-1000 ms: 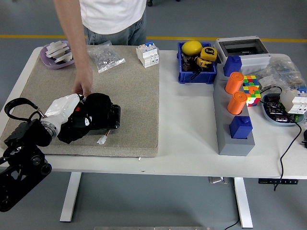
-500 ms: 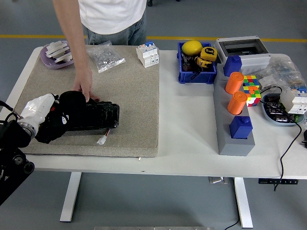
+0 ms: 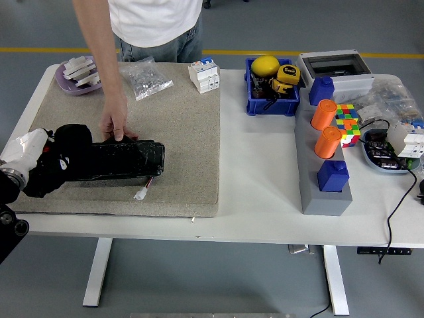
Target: Pick the rag up,wipe the panel,place it on the desk
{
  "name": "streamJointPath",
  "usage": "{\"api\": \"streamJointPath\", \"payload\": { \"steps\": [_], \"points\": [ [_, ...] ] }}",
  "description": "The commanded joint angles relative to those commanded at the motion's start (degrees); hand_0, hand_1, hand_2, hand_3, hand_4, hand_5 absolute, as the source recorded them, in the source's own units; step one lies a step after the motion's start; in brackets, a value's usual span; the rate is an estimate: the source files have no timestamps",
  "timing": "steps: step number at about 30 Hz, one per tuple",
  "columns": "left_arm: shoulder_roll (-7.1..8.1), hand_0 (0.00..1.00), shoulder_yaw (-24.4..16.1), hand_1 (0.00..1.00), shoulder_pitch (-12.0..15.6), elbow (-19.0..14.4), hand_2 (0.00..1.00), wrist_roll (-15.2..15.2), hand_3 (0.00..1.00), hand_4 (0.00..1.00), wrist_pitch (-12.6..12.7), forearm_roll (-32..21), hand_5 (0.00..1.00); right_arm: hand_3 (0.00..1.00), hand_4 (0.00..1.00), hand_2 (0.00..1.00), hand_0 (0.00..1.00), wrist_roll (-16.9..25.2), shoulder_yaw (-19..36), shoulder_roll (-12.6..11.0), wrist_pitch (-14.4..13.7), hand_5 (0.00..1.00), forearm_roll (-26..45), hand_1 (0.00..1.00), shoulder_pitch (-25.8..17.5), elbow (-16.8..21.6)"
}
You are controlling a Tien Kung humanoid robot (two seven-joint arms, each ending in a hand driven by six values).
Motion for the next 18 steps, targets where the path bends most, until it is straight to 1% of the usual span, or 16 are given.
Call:
{"api": "streamJointPath", "payload": {
  "steps": [4,10,16,18],
  "points": [
    [0.06,0.204,-1.05,0.126,0.27,0.59,0.537,0.27,0.531,0.346,0.24,0.17,0.002,0.615,0.998,0.639,0.743,-0.04,0.06,-0.05,-0.03,0.625,-0.02,0.588,0.02,0.01],
    [0.09,0.205,-1.02,0.127,0.27,0.53,0.536,0.49,0.531,0.348,0.20,0.06,0.002,0.615,0.998,0.639,0.743,0.02,0.27,0.09,-0.09,0.626,-0.15,0.588,0.09,0.06],
    [-0.20,0.206,1.48,0.126,-1.00,0.19,0.535,0.58,0.532,0.352,0.26,-0.68,0.002,0.615,0.998,0.639,0.744,0.10,0.34,0.12,-0.18,0.624,-0.24,0.588,0.21,0.14],
    [-0.51,0.206,2.59,0.126,-1.51,-0.19,0.535,0.71,0.532,0.352,0.22,-0.71,0.002,0.615,0.998,0.639,0.744,0.08,0.26,0.08,-0.18,0.624,-0.22,0.588,0.26,0.14]
  ]
}}
